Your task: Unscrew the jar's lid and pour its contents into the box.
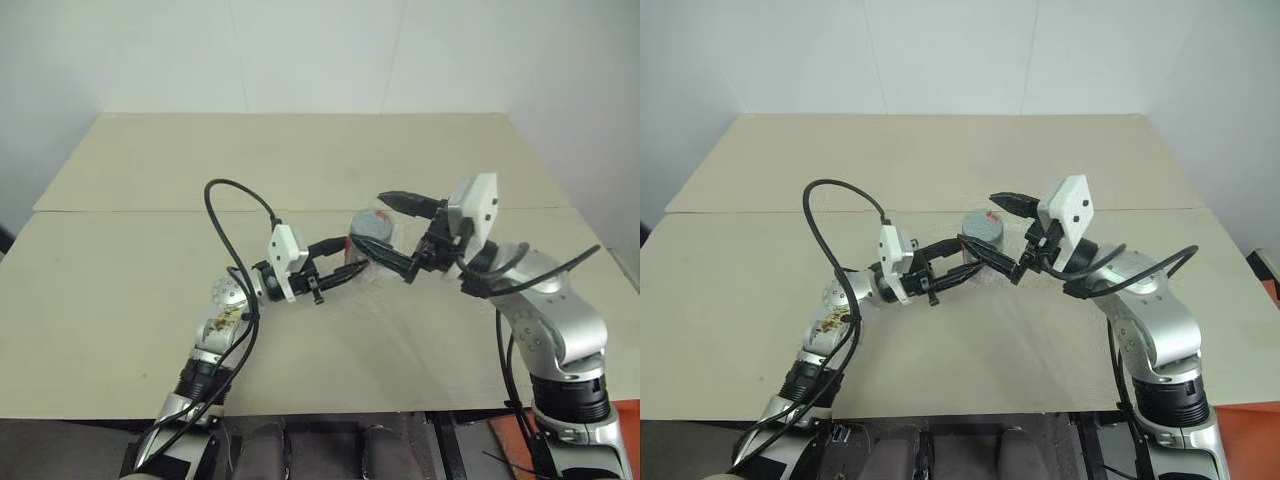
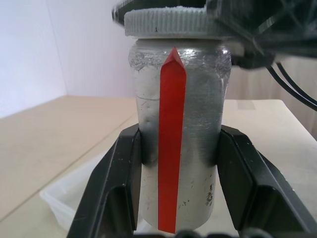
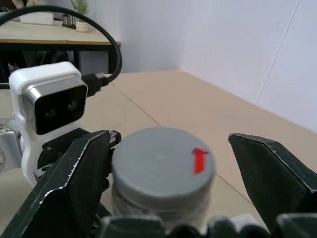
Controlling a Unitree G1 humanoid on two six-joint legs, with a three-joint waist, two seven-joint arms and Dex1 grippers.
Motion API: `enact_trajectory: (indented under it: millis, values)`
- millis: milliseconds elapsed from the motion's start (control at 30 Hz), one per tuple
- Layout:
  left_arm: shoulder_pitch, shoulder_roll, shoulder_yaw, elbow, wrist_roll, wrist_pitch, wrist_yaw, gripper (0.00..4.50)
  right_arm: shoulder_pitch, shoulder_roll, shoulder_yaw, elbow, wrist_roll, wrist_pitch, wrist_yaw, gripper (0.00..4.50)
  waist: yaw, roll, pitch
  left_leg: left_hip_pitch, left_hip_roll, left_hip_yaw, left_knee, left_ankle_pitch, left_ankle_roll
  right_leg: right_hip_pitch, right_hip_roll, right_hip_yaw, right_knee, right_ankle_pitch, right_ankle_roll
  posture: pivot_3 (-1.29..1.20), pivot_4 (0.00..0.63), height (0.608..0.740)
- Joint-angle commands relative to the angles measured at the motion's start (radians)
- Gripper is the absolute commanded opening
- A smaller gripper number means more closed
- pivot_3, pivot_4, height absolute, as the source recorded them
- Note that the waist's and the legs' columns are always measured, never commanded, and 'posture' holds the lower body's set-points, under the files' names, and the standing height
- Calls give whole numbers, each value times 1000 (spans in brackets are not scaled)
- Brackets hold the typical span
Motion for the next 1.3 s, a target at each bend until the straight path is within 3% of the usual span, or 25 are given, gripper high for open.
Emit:
enact_trajectory:
  millis: [33,500,1300]
  values:
    - [-12,-2,8,-10,5,-29,17,1886,-12,15,-3,-38,-4,25,-52,4439,1,0,0,0,0,0,0,0,0,0,0,0,0,0,0,0,150,740]
    - [6,5,6,-31,1,-23,23,1886,15,74,14,-42,-61,-34,-87,4439,2,0,0,0,0,0,0,0,0,0,0,0,0,0,0,0,150,740]
    - [-3,27,30,5,-50,-24,-33,1886,118,18,-103,-77,-18,-52,-67,4439,2,0,0,0,0,0,0,0,0,0,0,0,0,0,0,0,150,740]
